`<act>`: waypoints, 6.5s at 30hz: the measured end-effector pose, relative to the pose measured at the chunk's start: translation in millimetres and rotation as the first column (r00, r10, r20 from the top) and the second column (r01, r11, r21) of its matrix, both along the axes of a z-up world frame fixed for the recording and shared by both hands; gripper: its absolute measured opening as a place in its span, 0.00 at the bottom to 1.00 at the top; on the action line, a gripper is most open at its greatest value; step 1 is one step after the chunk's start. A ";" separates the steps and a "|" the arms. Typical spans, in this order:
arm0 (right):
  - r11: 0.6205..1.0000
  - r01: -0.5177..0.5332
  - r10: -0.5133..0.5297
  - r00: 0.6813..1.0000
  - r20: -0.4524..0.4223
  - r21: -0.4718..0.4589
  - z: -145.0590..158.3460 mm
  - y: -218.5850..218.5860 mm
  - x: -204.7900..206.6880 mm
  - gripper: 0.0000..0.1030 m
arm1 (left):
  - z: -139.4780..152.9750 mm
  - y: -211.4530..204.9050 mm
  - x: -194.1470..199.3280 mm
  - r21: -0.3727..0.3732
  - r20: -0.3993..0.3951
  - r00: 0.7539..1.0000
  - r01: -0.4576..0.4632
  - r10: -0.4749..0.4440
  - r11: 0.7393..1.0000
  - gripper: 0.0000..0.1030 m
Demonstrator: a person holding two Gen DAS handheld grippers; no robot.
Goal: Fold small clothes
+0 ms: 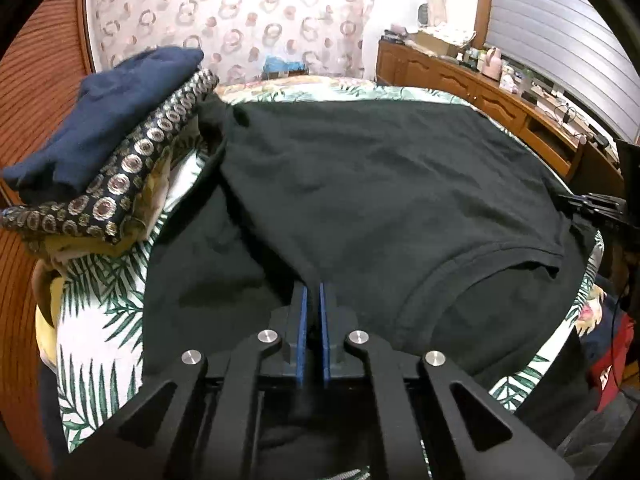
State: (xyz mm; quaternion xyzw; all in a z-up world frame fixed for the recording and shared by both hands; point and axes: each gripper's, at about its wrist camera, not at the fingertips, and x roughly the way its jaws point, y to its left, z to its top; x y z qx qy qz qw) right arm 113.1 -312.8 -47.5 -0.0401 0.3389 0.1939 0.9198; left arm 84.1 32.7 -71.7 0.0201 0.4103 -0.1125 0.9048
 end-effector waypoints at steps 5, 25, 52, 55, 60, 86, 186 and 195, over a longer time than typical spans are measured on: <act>0.999 0.014 -0.018 0.996 0.087 0.044 20.7 -7.9 -11.3 0.06 | 33.0 5.5 -18.7 -0.078 0.095 0.995 -0.011 0.019 0.997 0.06; 0.999 0.044 -0.045 0.997 0.064 0.013 12.1 -47.8 -44.2 0.06 | 14.3 -11.8 -58.0 -0.028 0.022 1.000 0.009 -0.008 1.000 0.06; 0.999 -0.001 0.006 0.995 0.101 -0.042 0.2 -15.7 -56.3 0.41 | -15.2 84.9 -55.5 -0.239 -0.072 0.968 -0.250 0.240 0.938 0.64; 0.999 0.003 0.000 0.996 0.094 -0.033 0.4 -17.8 -56.2 0.41 | -15.1 84.1 -53.9 -0.323 -0.085 0.973 -0.231 0.214 0.918 0.65; 1.000 0.010 -0.009 0.997 0.077 -0.020 -2.6 -23.1 -53.7 0.41 | -15.3 81.8 -48.9 -0.491 -0.142 0.978 -0.202 0.151 0.848 0.65; 0.999 0.045 -0.045 0.998 0.049 0.014 -11.3 -28.4 -54.4 0.41 | 53.1 -17.7 -31.3 -0.220 0.068 0.998 0.001 0.015 0.976 0.08; 0.998 0.045 -0.041 0.994 0.096 -0.042 123.7 8.7 189.2 0.07 | 60.8 -16.2 -27.4 -0.145 0.134 0.991 0.051 -0.031 0.988 0.71; 0.978 0.167 -0.167 0.986 0.010 -0.126 109.2 17.7 258.2 0.15 | 48.9 -29.4 -23.8 -0.132 0.101 0.993 0.074 -0.061 0.988 0.71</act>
